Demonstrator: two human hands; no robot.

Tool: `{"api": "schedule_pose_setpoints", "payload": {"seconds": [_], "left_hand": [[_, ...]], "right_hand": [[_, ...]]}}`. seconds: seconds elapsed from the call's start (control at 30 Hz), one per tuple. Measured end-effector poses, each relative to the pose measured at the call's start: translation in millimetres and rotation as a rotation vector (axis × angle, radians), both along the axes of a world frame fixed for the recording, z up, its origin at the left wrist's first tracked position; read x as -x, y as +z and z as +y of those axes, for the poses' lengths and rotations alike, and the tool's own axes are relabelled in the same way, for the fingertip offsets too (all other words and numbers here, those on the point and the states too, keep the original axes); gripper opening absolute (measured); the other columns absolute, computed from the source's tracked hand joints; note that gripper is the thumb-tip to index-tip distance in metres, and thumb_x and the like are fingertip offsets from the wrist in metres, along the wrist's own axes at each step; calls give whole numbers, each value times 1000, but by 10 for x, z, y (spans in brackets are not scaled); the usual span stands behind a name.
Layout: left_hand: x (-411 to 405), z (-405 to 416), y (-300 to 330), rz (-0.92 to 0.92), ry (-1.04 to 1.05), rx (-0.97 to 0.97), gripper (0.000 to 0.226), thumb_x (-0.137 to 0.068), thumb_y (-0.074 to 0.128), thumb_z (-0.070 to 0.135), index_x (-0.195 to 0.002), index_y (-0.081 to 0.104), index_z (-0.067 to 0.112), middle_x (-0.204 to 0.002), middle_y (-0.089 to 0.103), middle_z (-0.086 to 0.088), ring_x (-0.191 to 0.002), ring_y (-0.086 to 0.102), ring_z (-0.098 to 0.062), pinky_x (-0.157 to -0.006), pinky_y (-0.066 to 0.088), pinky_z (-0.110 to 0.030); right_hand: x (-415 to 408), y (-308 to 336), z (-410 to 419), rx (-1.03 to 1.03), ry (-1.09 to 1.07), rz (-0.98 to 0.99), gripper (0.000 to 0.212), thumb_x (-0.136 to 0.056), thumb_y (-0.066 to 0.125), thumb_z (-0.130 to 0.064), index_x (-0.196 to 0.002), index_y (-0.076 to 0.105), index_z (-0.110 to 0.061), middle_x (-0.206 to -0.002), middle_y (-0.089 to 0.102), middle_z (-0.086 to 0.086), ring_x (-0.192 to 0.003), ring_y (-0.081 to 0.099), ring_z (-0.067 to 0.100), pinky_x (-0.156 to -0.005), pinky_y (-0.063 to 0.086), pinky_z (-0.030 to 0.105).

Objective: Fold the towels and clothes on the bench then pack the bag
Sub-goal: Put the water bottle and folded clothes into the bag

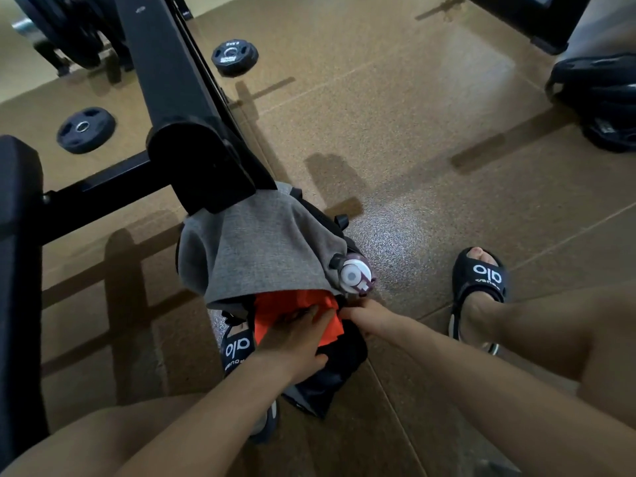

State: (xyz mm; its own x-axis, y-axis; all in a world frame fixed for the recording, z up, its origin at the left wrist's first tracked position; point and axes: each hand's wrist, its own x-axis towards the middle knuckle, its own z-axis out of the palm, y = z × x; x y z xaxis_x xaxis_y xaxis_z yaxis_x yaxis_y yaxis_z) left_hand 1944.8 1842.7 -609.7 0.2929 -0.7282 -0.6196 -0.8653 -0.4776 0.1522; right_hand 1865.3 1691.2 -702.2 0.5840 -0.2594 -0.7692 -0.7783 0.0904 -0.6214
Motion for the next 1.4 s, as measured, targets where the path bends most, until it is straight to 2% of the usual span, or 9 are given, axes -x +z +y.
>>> {"api": "schedule_pose_setpoints", "payload": {"seconds": [0.13, 0.3, 0.37, 0.5, 0.83, 1.03, 1.13, 1.3, 1.4], "left_hand": [[191, 26, 112, -50, 18, -23, 96, -87, 70, 47, -156, 11, 16, -164, 12, -12, -146, 29, -34, -114, 35, -41], [699, 126, 337, 3, -13, 57, 87, -77, 72, 64, -135, 33, 14, -142, 38, -9, -127, 46, -32, -96, 44, -42], [874, 208, 374, 71, -12, 46, 83, -77, 70, 66, -135, 32, 21, -137, 42, -8, -119, 53, -33, -88, 46, -43], [1129, 310, 382, 125, -52, 14, 80, -87, 62, 60, -150, 14, 50, -152, 35, -18, -119, 56, -42, -93, 48, -45], [1188, 436, 631, -196, 30, 199, 45, -97, 39, 59, -121, 55, 24, -117, 60, -6, -105, 63, -33, -75, 45, -40], [896, 514, 797, -168, -38, 190, 27, -86, 50, 9, -111, 48, 19, -110, 54, -7, -97, 60, -39, -68, 42, -43], [901, 520, 821, -143, -89, 227, 35, -87, 49, 3, -116, 43, 21, -112, 51, -7, -94, 58, -39, -66, 41, -44], [806, 503, 845, -128, -116, 325, 43, -87, 49, 0, -122, 43, 24, -107, 52, -4, -94, 57, -34, -63, 38, -43], [792, 522, 835, -104, -115, 351, 46, -88, 49, 1, -125, 40, 26, -105, 52, -4, -94, 57, -34, -68, 48, -49]], "right_hand": [[71, -72, 62, 55, 4, -29, 26, -80, 62, -21, -103, 71, -16, -107, 72, 12, -100, 67, 27, -87, 55, 38], [329, 353, 98, -227, -270, 23, 9, -86, 57, -15, -81, 59, -8, -57, 60, 3, -51, 53, 13, -57, 43, 21], [443, 467, 84, -332, -295, 48, 24, -95, 48, -7, -73, 51, -16, -47, 49, -3, -39, 45, 8, -39, 38, 17], [593, 642, 176, -487, -222, 118, 6, -93, 54, -12, -90, 59, -13, -77, 55, 6, -64, 54, 19, -45, 49, 22], [703, 769, 286, -549, -406, -16, 19, -99, 42, 1, -88, 57, 0, -86, 61, 17, -66, 66, 20, -51, 58, 26], [695, 672, 246, -297, -252, -53, 19, -96, 46, -2, -101, 58, -16, -73, 60, 6, -52, 59, 13, -58, 56, 30], [631, 524, 245, -181, -241, -73, 25, -90, 45, 3, -90, 56, -20, -64, 51, 4, -39, 48, 10, -43, 41, 21], [347, 208, 263, -18, -258, -123, 28, -89, 40, 9, -90, 57, -14, -68, 48, 2, -55, 41, 11, -47, 33, 21], [226, -25, 260, 0, -321, -155, 21, -86, 44, 0, -91, 59, -13, -76, 61, 13, -67, 56, 24, -55, 49, 25]]}}
